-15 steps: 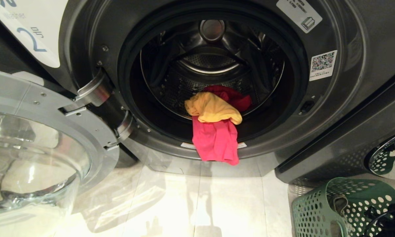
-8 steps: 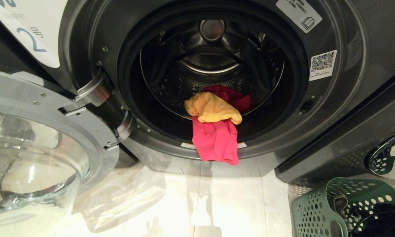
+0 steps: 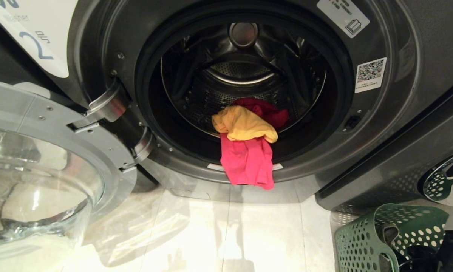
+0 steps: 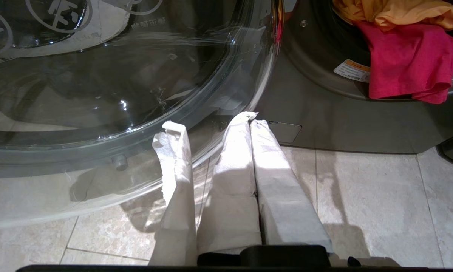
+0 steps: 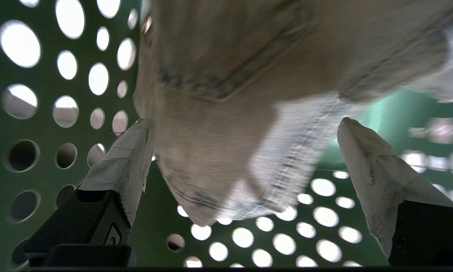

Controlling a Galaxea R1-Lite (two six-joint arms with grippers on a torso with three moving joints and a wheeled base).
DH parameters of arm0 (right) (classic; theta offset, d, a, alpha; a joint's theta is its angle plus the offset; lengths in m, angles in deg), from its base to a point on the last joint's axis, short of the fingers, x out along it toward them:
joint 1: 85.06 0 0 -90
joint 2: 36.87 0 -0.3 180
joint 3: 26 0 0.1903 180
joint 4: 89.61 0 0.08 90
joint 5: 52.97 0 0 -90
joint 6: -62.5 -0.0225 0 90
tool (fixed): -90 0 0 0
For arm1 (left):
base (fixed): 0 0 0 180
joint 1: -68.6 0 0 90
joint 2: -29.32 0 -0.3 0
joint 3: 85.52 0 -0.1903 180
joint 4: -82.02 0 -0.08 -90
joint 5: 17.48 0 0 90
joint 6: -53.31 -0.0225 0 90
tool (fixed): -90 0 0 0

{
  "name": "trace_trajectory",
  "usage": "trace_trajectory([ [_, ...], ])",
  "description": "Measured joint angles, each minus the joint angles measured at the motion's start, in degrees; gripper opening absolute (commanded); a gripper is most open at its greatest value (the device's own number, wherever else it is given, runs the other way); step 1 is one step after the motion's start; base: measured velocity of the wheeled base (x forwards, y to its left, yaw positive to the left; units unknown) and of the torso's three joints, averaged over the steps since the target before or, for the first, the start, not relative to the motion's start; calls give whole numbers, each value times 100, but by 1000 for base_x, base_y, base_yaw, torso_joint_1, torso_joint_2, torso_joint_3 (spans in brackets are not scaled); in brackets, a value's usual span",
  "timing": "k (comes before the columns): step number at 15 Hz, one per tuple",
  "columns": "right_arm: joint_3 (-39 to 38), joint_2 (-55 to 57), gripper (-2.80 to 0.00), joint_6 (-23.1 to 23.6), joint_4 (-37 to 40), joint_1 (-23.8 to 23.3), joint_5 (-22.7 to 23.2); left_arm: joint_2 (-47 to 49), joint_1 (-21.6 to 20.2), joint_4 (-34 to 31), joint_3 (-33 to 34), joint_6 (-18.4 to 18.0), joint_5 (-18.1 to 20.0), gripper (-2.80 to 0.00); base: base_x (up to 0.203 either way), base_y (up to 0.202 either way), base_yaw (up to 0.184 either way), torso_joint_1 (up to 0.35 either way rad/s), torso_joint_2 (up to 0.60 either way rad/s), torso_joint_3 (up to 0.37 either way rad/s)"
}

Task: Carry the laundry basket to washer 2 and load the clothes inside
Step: Place the clothes into the washing machine

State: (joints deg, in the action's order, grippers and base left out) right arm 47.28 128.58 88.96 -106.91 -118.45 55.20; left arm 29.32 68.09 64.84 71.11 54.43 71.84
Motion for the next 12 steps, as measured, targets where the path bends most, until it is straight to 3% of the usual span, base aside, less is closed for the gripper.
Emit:
trace_trajectory([
  [3,310,329,0,-62,-152,165,-45,0,0,0,0,0,0,-280,0,0,0,0,0,0],
  [8,1037,765,0,-143,-470,265,-586,0,0,0,0,-2,1,-280,0,0,0,0,0,0],
  [9,1083,821,-280,-157,-475,252,-623,0,0,2,0,0,0,-280,0,0,0,0,0,0],
  [12,1092,870,-280,-173,-432,219,-638,0,0,0,0,-2,1,-280,0,0,0,0,0,0],
])
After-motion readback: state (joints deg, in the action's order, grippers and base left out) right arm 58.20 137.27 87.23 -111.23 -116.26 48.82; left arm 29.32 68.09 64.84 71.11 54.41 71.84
